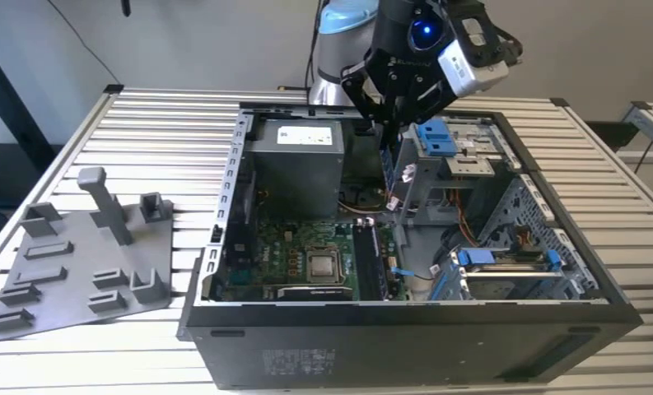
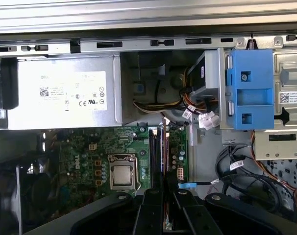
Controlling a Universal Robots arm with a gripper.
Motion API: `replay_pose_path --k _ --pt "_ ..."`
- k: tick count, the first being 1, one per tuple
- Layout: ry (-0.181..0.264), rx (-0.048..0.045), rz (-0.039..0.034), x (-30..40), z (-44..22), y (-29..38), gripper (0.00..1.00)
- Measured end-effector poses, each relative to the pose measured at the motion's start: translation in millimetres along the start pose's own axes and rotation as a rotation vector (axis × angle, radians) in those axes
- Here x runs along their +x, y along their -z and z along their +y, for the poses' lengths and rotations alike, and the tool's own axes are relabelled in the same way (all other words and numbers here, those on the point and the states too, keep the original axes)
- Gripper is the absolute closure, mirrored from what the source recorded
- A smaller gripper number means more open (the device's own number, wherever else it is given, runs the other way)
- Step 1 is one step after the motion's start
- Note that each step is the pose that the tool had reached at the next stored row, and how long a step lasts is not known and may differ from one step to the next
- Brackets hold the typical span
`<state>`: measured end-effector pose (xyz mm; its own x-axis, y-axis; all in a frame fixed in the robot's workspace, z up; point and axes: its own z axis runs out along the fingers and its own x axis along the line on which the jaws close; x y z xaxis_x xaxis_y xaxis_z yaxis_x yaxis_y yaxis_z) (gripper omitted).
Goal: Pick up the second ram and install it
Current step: 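Insert the second ram into the second slot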
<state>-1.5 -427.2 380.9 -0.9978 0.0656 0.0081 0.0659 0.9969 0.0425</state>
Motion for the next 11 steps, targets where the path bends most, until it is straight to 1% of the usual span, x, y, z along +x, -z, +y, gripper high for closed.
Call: replay_pose_path --k 6,11 --pt "0.000 -0.0002 -0.0001 0.0 0.0 -1.1 0.86" --pt "0.000 0.0001 0.0000 -0.1 -0.6 -7.0 0.86"
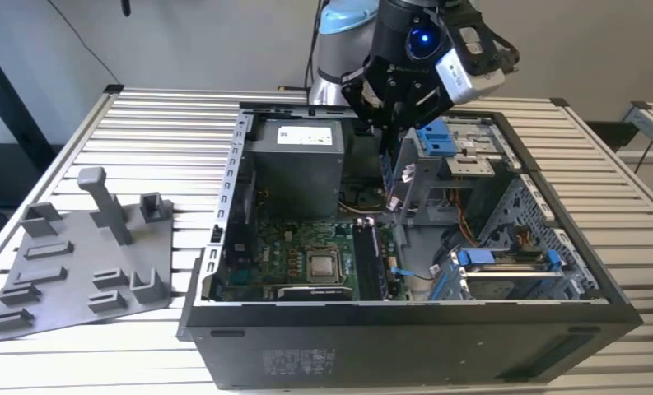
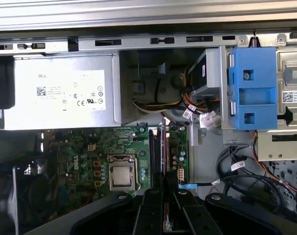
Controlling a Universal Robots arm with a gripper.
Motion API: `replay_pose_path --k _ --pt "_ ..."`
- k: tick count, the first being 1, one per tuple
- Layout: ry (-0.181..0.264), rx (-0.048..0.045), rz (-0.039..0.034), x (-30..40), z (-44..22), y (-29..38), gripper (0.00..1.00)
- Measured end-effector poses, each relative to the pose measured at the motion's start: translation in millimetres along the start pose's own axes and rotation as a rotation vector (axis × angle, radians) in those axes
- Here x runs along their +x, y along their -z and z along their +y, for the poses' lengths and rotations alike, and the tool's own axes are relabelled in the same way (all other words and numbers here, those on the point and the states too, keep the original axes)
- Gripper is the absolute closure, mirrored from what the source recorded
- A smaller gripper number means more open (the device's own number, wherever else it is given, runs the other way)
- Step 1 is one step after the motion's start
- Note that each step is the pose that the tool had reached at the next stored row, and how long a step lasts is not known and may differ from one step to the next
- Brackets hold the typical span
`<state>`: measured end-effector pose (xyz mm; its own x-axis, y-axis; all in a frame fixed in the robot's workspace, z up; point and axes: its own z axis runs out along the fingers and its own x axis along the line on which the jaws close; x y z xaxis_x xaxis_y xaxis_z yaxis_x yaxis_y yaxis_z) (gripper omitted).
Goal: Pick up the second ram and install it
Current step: 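Insert the second ram into the second slot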
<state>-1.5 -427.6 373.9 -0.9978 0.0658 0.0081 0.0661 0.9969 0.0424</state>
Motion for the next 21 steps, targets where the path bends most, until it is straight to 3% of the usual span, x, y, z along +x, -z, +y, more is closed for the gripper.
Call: replay_pose_path --k 12,21 --pt "0.000 -0.0001 -0.0001 -0.8 -1.0 -16.1 0.86" --pt "0.000 0.0001 0.0000 -0.9 -1.1 -19.3 0.86"
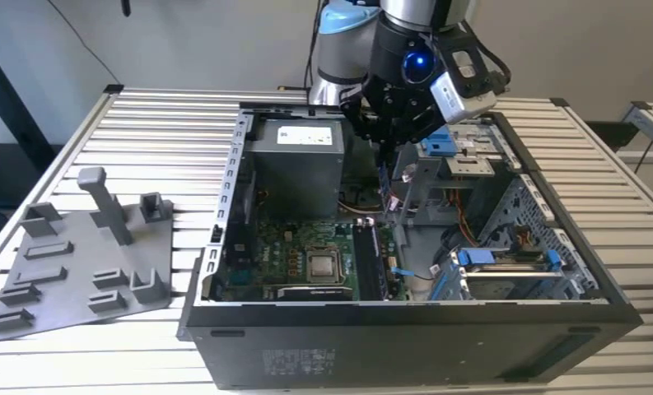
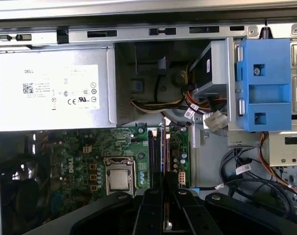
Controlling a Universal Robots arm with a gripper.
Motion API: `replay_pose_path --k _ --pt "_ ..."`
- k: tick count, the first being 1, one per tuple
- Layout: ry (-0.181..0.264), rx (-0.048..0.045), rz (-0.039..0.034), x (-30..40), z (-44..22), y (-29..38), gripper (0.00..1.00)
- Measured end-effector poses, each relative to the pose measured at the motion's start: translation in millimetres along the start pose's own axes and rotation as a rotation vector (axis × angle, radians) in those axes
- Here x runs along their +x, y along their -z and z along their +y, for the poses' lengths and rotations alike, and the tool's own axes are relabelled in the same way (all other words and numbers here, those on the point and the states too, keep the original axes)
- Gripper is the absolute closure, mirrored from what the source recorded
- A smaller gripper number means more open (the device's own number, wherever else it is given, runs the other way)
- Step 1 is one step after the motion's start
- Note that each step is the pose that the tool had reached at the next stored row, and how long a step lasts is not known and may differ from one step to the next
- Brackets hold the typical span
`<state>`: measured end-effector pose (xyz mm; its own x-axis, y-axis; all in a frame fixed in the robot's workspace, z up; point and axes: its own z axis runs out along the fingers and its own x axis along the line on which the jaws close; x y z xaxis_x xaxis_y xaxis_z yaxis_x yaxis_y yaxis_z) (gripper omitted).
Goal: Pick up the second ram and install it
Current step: 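Insert the second ram into the second slot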
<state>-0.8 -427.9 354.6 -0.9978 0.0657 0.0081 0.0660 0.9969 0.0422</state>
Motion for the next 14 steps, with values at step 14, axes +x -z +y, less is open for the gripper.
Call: replay_pose_path --k 14 --pt "0.000 0.0000 -0.0005 -0.1 -0.4 -8.5 0.86"
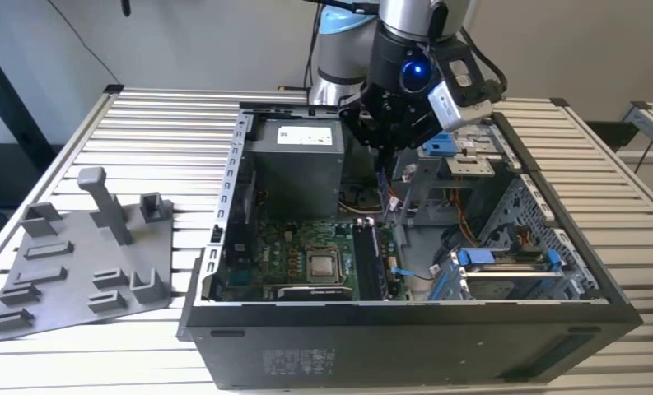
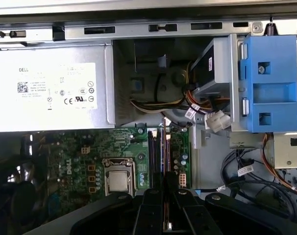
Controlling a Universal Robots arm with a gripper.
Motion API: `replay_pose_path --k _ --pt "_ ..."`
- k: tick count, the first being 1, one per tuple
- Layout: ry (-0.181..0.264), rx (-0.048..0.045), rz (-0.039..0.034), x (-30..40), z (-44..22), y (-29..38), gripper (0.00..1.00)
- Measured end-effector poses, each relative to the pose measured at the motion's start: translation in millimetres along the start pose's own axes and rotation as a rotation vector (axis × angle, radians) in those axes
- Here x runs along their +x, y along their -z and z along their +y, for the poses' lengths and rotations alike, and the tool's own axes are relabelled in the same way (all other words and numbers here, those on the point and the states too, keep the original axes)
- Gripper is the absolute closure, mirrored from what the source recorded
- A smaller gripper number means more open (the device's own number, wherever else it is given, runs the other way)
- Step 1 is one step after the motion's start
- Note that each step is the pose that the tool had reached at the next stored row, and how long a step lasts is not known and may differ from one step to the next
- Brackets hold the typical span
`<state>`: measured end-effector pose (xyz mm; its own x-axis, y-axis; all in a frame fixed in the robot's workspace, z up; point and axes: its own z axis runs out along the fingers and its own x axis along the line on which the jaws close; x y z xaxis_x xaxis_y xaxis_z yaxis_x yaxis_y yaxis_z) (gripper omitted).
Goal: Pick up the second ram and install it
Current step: 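Insert the second ram into the second slot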
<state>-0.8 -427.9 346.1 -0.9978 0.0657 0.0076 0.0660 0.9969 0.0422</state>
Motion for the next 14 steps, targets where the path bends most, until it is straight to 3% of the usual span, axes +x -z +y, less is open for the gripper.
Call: replay_pose_path --k 7,14 --pt "0.000 0.0035 -0.0034 0.1 -0.3 -8.0 0.86" --pt "0.027 0.0038 -0.0019 -0.4 -3.1 -16.4 0.86"
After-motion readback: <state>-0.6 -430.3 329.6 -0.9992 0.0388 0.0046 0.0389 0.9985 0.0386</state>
